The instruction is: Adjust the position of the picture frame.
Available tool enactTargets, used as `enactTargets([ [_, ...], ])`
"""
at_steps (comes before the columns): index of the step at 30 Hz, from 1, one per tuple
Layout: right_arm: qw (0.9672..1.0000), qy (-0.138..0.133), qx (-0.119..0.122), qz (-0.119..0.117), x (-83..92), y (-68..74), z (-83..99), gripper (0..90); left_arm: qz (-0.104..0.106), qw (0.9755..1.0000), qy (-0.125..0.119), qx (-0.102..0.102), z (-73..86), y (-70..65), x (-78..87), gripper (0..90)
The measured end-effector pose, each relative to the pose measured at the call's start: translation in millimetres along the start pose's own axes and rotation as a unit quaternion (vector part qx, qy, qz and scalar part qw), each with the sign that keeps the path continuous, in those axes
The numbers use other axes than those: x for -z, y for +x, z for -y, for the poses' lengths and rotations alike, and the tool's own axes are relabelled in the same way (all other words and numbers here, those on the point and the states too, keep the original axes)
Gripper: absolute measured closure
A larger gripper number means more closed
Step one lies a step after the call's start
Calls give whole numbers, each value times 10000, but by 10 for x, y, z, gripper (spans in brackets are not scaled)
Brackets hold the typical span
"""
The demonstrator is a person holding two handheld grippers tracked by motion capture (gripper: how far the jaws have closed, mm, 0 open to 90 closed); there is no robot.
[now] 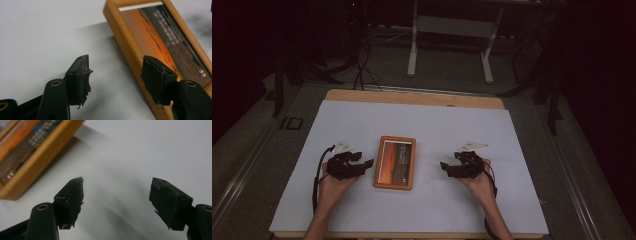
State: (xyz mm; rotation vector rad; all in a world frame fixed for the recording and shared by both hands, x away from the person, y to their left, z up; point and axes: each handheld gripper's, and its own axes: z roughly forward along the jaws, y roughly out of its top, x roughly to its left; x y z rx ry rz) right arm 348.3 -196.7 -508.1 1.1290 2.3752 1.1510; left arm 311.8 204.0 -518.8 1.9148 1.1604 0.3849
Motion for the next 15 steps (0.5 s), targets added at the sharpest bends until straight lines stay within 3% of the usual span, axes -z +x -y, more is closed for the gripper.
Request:
enactTargets([
  [1,10000,-5,23,-42,-16,35,-24,272,4,9999,20,-116,-14,-38,-14,393],
  [4,9998,22,137,-108,-74,131,-95,272,70,9997,12,-216,-34,-81,-21,391],
  [15,9990,105,291,-325,-305,335,-280,271,354,9991,73,-230,-28,-125,-76,389],
])
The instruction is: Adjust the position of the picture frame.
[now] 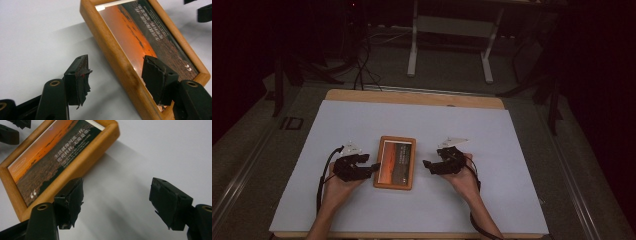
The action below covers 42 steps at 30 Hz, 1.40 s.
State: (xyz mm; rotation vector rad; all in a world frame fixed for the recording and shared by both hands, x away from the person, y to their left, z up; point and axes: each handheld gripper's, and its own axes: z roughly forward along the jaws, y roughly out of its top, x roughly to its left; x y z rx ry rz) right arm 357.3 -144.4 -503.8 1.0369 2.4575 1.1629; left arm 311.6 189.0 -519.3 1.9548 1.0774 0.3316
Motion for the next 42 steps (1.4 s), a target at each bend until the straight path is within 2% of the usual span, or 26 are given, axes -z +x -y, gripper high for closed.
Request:
enactTargets([
  [10,9991,50,-182,-388,-234,135,-37,265,260,9996,73,96,19,-21,-97,379],
  [17,9970,102,-332,-697,-367,213,-70,231,384,9990,192,112,32,-22,-175,376],
  [22,9961,198,-336,-797,-446,261,-78,213,460,9986,185,193,31,-15,-199,366],
  [25,9949,234,-413,-888,-484,274,-86,206,572,9979,214,231,33,-20,-218,366],
  [28,9935,235,-512,-986,-503,273,-91,207,591,9976,239,270,32,-20,-229,347],
  [34,9907,265,-663,-1155,-553,262,-98,231,749,9955,303,500,38,23,-244,347],
  [37,9886,292,-735,-1283,-578,259,-96,256,998,9919,427,657,45,48,-273,352],
  [42,9876,358,-763,-1324,-590,278,-104,280,964,9920,448,687,34,43,-266,357],
])
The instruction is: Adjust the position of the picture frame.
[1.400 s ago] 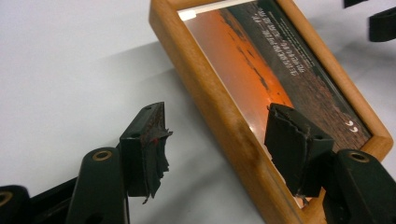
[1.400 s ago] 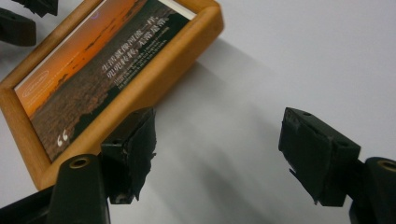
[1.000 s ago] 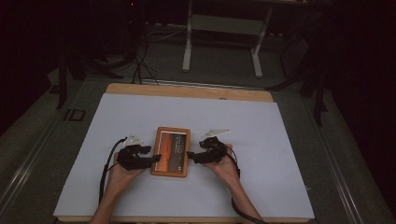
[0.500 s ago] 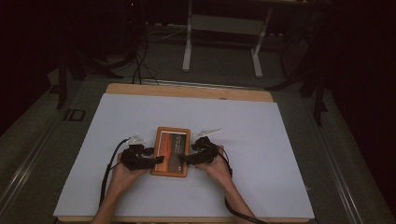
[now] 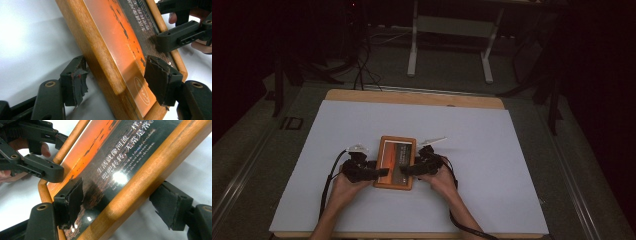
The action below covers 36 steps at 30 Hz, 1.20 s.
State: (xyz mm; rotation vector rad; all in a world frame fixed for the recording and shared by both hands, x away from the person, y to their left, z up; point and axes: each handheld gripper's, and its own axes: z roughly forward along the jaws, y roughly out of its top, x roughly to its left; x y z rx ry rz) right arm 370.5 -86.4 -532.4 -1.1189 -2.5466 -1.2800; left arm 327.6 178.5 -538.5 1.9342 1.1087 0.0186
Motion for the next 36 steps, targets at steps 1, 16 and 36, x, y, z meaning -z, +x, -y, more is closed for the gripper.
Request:
enactTargets([
  [1,10000,-20,-47,-23,7,-11,3,299,5,10000,2,20,0,6,6,366],
  [16,9939,-616,-574,-715,296,-108,30,594,197,9985,-486,129,-20,-35,215,592],
  [36,9920,-956,-681,-455,745,-181,104,606,265,9981,-506,242,-143,-397,21,683],
])
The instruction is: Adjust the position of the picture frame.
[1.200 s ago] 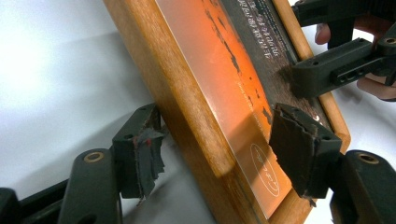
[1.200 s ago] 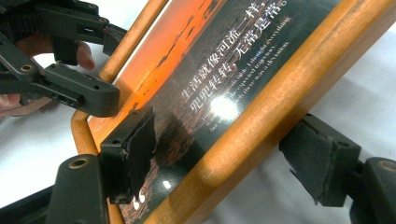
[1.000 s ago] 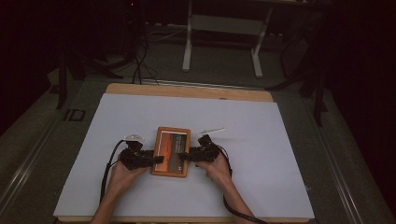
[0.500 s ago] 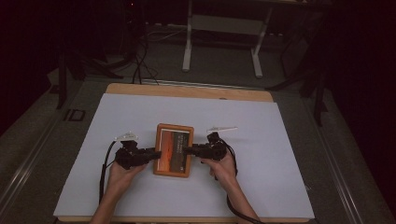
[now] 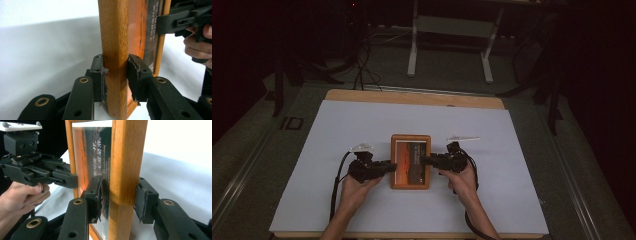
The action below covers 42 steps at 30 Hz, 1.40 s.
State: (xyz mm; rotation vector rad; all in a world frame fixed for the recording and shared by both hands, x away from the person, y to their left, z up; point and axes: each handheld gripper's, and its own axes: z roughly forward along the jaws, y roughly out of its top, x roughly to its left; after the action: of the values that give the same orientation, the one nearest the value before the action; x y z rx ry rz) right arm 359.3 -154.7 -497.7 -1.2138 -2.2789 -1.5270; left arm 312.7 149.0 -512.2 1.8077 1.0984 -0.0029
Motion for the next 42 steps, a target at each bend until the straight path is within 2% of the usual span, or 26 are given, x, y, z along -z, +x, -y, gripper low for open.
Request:
enactTargets([
  [7,9995,-16,-317,32,40,-88,51,601,88,9996,110,229,-40,9,-91,683],
  [12,9984,115,-514,226,-29,-139,19,574,-275,9991,308,117,-83,-36,-181,626],
  [14,9980,141,-547,273,-55,-151,11,564,-286,9990,328,116,-84,-31,-190,609],
  [15,9979,153,-556,297,-70,-159,9,557,-253,9987,355,245,-83,4,-214,609],
  [23,9937,472,-857,550,-233,-258,-35,500,-126,9965,589,588,-95,132,-311,568],
  [27,9912,542,-990,689,-266,-301,-14,497,-2,9943,699,809,-96,210,-369,548],
  [37,9912,608,-930,719,-245,-317,-21,510,82,9950,754,645,-110,234,-371,542],
  [42,9922,557,-717,856,-148,-331,-46,478,-234,9969,663,350,-109,173,-340,475],
])
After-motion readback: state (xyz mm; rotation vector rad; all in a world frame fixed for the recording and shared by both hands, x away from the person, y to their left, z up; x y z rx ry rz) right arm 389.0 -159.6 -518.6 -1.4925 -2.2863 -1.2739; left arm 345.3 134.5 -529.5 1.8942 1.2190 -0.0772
